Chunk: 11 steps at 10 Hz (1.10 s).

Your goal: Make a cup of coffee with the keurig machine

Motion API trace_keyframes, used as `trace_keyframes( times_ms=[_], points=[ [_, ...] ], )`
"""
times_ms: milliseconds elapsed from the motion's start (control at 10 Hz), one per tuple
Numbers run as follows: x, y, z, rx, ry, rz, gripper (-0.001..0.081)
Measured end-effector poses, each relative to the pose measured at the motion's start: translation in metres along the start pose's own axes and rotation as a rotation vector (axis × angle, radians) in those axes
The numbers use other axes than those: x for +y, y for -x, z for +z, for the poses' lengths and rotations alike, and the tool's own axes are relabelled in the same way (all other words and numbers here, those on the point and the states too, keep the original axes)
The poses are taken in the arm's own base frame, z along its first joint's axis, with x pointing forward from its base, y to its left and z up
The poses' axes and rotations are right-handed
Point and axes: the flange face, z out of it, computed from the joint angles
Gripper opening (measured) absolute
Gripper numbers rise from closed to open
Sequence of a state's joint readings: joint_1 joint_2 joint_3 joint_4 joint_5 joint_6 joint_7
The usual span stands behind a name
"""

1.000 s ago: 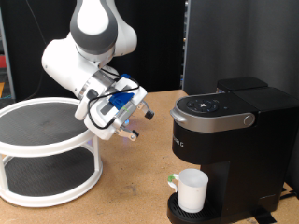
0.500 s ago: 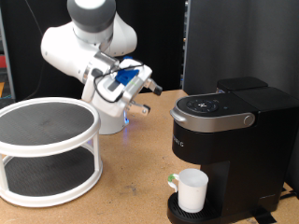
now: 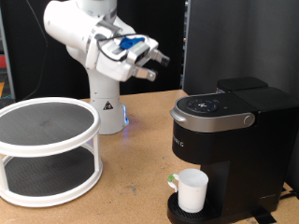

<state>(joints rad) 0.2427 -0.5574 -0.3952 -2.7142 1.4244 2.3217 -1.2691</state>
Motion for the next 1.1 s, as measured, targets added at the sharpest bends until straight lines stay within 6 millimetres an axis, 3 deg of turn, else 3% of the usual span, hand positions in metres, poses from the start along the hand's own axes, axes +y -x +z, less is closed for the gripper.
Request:
trace_keyframes(
  times_ms=[200, 300, 500, 800, 1100],
  points=[
    [-0.019, -0.011, -0.009, 0.029, -0.025, 0.029, 0.0808],
    [-0.018, -0.010, -0.008, 0.025, -0.022, 0.028, 0.0808],
    [-0.023, -0.010, -0.001, -0.110, 0.103, -0.105, 0.0808],
    [-0.054, -0.021, 0.020, -0.352, 0.251, -0.371, 0.0808],
    [-0.055, -0.024, 0.023, -0.425, 0.286, -0.425, 0.0808]
  ],
)
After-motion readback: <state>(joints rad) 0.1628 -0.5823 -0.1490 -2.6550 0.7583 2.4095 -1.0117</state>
